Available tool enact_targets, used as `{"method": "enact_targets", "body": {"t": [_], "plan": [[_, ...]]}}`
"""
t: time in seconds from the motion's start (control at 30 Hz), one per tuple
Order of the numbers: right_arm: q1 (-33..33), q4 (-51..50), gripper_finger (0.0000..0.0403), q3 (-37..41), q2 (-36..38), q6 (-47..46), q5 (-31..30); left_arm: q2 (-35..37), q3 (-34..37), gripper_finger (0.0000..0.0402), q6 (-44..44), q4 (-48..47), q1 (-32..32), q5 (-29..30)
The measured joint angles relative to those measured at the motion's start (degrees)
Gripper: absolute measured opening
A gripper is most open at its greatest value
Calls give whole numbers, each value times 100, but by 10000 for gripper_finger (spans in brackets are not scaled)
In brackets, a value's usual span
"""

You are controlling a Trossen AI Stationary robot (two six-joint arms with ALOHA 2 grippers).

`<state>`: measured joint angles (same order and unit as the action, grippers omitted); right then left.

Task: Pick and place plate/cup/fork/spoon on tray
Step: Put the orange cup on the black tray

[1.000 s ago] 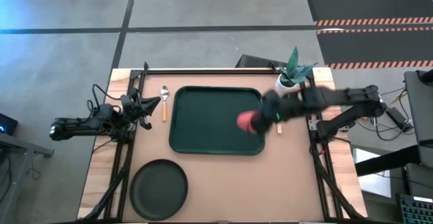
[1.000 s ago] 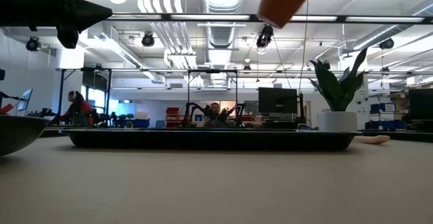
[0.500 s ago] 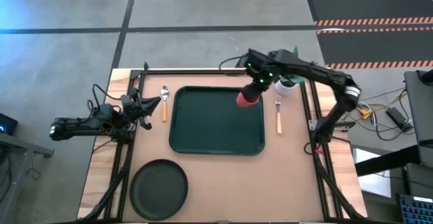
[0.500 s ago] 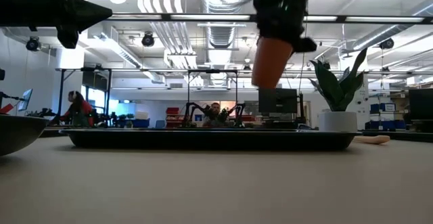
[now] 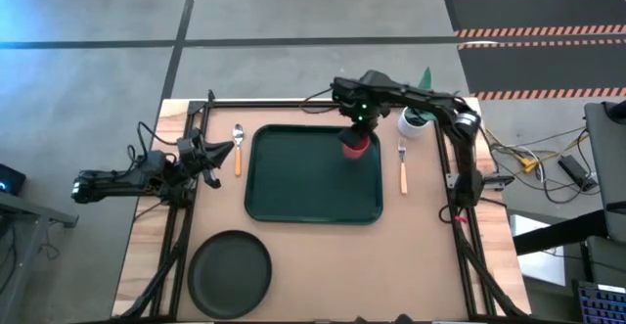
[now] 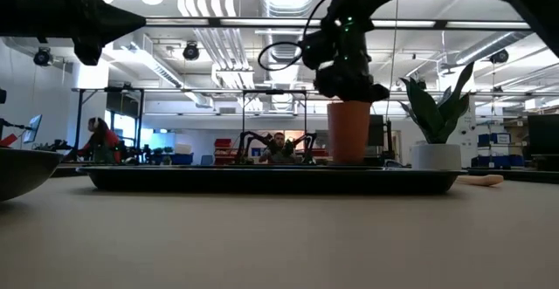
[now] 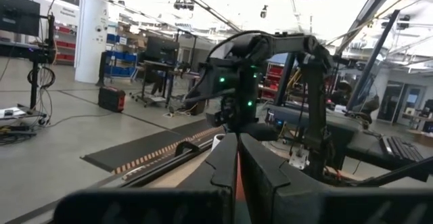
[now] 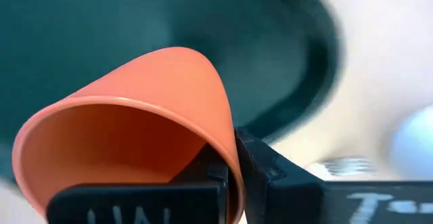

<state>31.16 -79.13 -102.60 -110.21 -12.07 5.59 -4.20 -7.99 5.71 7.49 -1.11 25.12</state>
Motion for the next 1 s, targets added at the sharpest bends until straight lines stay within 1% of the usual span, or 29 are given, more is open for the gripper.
{"method": "enact_targets", "body": {"t": [0.07,0.1,0.3,0.43,0.73,1.0], "plan": [[25,-320,8,-281,-211,90,-282,-1,0,0,0,-32,-2,0],[42,-442,8,-415,-306,129,-310,-1,0,0,0,-51,-1,0],[79,-544,8,-1128,-750,300,-314,-1,0,0,3,-53,0,0],[118,-547,8,-1402,-960,379,-304,-1,0,0,5,-54,-1,0],[231,-782,8,-1296,-1075,552,-276,-3,0,0,11,-55,0,0],[285,-747,8,-1164,-1034,533,-276,-2,0,0,11,-77,0,0]]}}
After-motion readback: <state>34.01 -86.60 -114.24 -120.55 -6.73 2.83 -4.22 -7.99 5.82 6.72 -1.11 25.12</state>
